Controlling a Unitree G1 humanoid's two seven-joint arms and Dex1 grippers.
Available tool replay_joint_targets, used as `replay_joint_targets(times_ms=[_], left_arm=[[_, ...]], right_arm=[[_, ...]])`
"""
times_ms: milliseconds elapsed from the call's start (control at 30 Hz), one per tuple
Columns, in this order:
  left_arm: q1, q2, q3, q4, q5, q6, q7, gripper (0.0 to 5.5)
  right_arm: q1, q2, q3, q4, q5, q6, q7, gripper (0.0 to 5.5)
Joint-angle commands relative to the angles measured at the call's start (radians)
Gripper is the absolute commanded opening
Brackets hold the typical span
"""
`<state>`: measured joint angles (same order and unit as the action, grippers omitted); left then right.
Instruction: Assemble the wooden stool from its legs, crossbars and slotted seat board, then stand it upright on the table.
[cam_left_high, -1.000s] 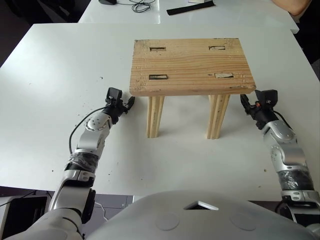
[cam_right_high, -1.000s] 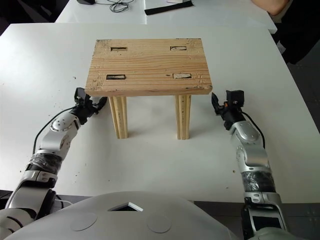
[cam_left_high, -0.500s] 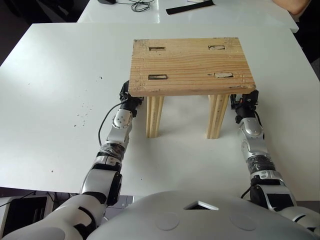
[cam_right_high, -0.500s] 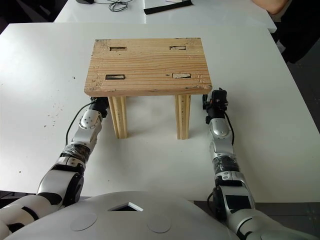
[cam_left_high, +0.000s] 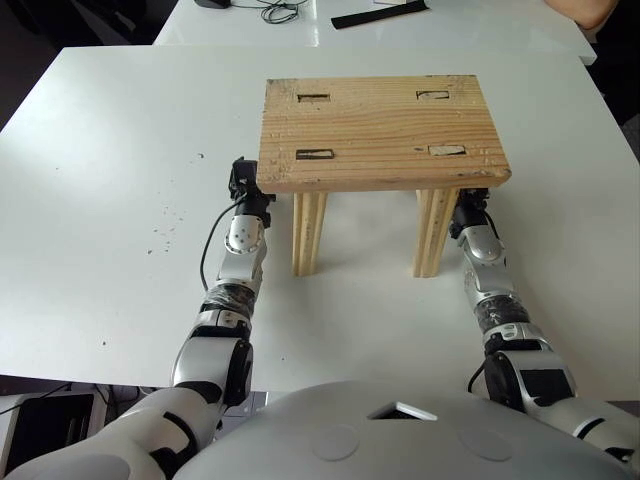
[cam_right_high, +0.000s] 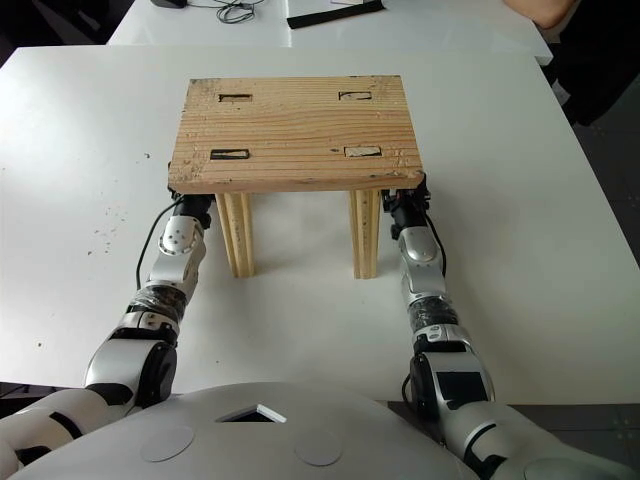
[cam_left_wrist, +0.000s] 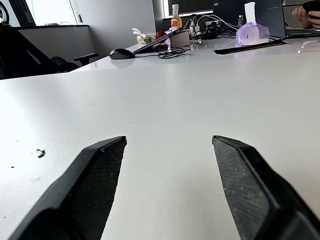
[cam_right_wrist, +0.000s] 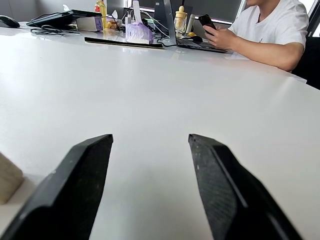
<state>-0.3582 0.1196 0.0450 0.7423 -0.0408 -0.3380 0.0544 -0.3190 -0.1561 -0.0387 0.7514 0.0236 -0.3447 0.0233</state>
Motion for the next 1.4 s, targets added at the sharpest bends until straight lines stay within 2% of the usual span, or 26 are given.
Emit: replay_joint_targets(times_ms=[33,300,433,600,1033,1267,1400], left_arm=[[0.000,0.004,0.010,0.010,0.008,-0.002,-0.016,3.18],[-0.055,-0.009,0.023,0.067,0.005,-0.019,-0.046,3.18],[-0.074,-0.006,0.027,0.109,0.016,-0.035,-0.045,3.18],[-0.092,0.001,0.017,0.135,0.060,-0.040,0.003,3.18],[-0.118,0.018,0.021,0.121,0.108,-0.012,0.057,3.18],[-0.068,-0.006,0.015,0.064,0.094,-0.024,0.034,3.18],[-0.022,-0.021,0.027,0.011,0.083,-0.017,0.042,3.18]], right_arm=[[-0.043,0.023,0.007,0.074,-0.016,0.006,0.005,2.79],[-0.101,0.005,-0.016,0.179,-0.025,-0.044,0.000,2.79],[-0.127,0.021,-0.012,0.208,-0.034,-0.073,-0.007,2.79],[-0.139,0.057,-0.060,0.223,0.034,-0.044,0.019,2.79],[-0.072,0.049,-0.060,0.158,0.009,-0.024,-0.009,2.79],[-0.035,0.046,-0.035,0.106,-0.029,-0.021,-0.025,2.79],[-0.032,0.041,-0.065,0.065,0.003,0.007,-0.020,2.79]])
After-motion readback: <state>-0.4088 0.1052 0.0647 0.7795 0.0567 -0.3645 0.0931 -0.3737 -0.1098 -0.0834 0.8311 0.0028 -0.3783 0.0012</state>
